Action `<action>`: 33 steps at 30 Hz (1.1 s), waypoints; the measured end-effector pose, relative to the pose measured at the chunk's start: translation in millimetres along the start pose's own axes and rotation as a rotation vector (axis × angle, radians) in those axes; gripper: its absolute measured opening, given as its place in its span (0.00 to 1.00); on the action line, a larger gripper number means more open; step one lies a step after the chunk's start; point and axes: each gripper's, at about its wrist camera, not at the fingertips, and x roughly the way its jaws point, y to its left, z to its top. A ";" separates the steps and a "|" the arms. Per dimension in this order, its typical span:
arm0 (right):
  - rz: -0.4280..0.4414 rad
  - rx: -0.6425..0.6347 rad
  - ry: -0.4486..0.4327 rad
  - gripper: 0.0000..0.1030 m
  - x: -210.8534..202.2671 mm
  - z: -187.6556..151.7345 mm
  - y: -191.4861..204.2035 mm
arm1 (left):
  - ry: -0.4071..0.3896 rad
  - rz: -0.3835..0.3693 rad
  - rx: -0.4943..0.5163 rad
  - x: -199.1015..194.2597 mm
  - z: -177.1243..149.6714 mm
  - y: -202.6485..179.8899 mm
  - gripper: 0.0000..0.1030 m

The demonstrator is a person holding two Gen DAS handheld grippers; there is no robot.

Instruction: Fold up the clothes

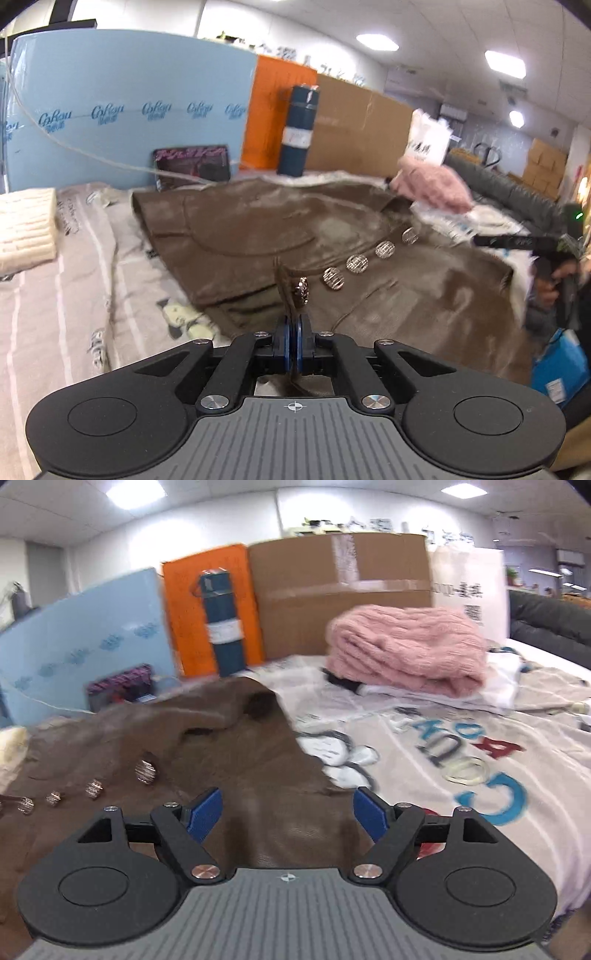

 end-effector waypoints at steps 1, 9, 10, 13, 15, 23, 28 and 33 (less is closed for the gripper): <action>-0.036 -0.009 0.013 0.75 1.6 -2.8 -1.0 | 0.008 0.008 0.011 2.9 -1.2 -1.1 0.06; -0.055 -0.006 -0.064 0.78 -11.4 -15.0 -5.9 | -0.120 0.102 0.060 -19.6 -2.7 -8.6 0.63; -0.046 0.003 -0.092 0.81 -16.8 -13.8 -5.6 | -0.177 0.108 0.064 -29.5 -4.0 -10.0 0.71; 0.020 -0.039 -0.155 0.92 -32.7 -12.1 1.9 | -0.278 0.034 0.132 -56.2 -9.6 -19.8 0.83; 0.063 -0.102 -0.170 1.00 -40.0 -14.2 9.5 | -0.294 -0.078 0.202 -69.0 -16.2 -28.2 0.93; 0.140 -0.351 -0.095 1.00 -61.1 -33.4 29.9 | -0.117 -0.346 0.459 -71.4 -44.0 -71.9 0.97; 0.156 -0.494 -0.036 1.00 -76.0 -41.6 31.1 | 0.006 -0.210 0.665 -55.1 -67.8 -99.7 0.97; 0.120 -0.657 0.031 1.00 -73.1 -47.2 42.1 | -0.001 -0.080 0.828 -41.7 -87.0 -111.5 0.97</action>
